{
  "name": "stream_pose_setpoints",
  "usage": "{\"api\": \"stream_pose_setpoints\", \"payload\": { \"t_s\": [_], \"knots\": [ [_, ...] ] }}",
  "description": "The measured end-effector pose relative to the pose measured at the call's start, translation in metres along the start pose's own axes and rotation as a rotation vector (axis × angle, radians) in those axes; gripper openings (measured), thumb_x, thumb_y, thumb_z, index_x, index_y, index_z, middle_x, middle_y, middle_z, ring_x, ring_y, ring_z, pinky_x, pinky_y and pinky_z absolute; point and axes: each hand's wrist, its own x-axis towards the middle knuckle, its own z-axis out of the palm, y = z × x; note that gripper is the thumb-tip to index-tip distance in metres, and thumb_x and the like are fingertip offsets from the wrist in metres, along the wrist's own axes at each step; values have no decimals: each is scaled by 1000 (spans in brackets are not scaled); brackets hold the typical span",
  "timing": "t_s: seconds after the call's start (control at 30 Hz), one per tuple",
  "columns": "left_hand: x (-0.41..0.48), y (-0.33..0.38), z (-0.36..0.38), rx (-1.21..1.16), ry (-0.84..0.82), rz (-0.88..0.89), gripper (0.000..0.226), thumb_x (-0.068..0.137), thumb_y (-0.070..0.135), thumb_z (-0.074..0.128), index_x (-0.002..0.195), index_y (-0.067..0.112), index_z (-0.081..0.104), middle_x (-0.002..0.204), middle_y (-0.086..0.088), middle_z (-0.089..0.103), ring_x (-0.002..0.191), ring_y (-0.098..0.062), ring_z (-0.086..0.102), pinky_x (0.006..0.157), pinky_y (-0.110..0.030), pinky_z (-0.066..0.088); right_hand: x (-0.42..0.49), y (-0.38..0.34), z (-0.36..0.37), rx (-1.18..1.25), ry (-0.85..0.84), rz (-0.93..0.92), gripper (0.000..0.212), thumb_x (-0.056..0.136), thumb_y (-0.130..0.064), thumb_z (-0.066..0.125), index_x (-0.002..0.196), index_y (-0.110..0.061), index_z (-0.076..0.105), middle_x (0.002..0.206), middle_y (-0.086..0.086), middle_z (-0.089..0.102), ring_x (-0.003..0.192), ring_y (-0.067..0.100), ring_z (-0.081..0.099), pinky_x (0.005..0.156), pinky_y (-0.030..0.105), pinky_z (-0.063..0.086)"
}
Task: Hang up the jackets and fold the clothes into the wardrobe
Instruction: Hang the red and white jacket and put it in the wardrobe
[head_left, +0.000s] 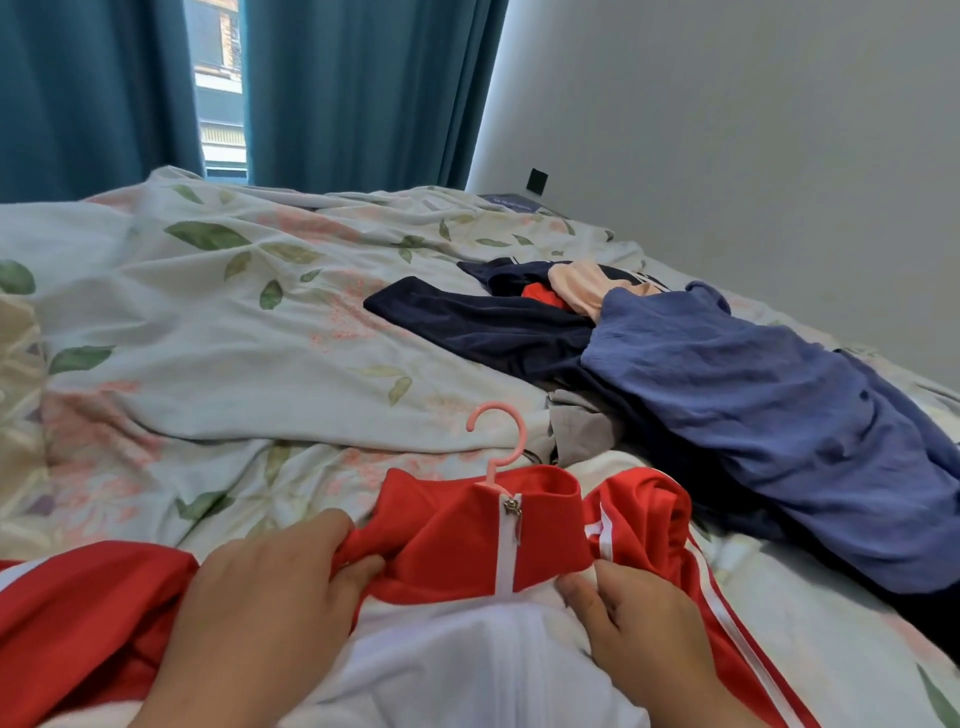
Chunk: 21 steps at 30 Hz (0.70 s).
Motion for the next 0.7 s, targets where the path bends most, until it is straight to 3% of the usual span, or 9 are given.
{"api": "stream_pose_setpoints", "payload": {
  "t_s": [0.07,0.2,0.33,0.4,0.53,0.7],
  "knots": [
    [-2,-2,6,-8,23,31,38,79,56,60,65,26,42,51,8,45,56,-23,56,46,-32,24,-1,2,5,31,16,-22,53,83,-69,35,55,-24,41,52,-9,49,54,8,49,47,18,27],
    [-2,-2,20,-15,42,27,39,75,41,75,56,26,44,45,11,36,43,-19,34,44,-24,18,2,1,10,-1,108,-61,52,84,-65,39,48,-31,23,41,-11,29,39,2,32,43,14,14],
    [-4,-9,34,-61,74,-93,35,75,38,78,57,28,49,48,10,47,49,-24,49,46,-29,35,7,-1,12,32,121,-112,54,85,-62,45,51,-32,15,43,-10,27,41,7,31,43,14,13],
    [-4,-10,36,-75,87,-146,29,75,36,79,61,29,53,52,9,53,57,-30,57,50,-34,42,8,0,11,37,139,-136,53,84,-60,49,54,-32,16,43,-8,31,41,7,30,44,13,10],
    [-8,1,32,-72,124,-151,23,79,28,74,65,27,56,54,10,54,58,-28,57,51,-36,44,7,2,3,106,103,-151,45,84,-59,47,57,-29,28,46,-7,48,42,10,45,43,25,29],
    [-13,23,28,13,114,-193,21,78,41,50,65,25,52,59,7,55,59,-24,55,52,-36,43,13,18,7,280,-100,-187,35,94,-57,31,79,-29,44,84,-2,66,78,18,60,66,31,36]
  ]
}}
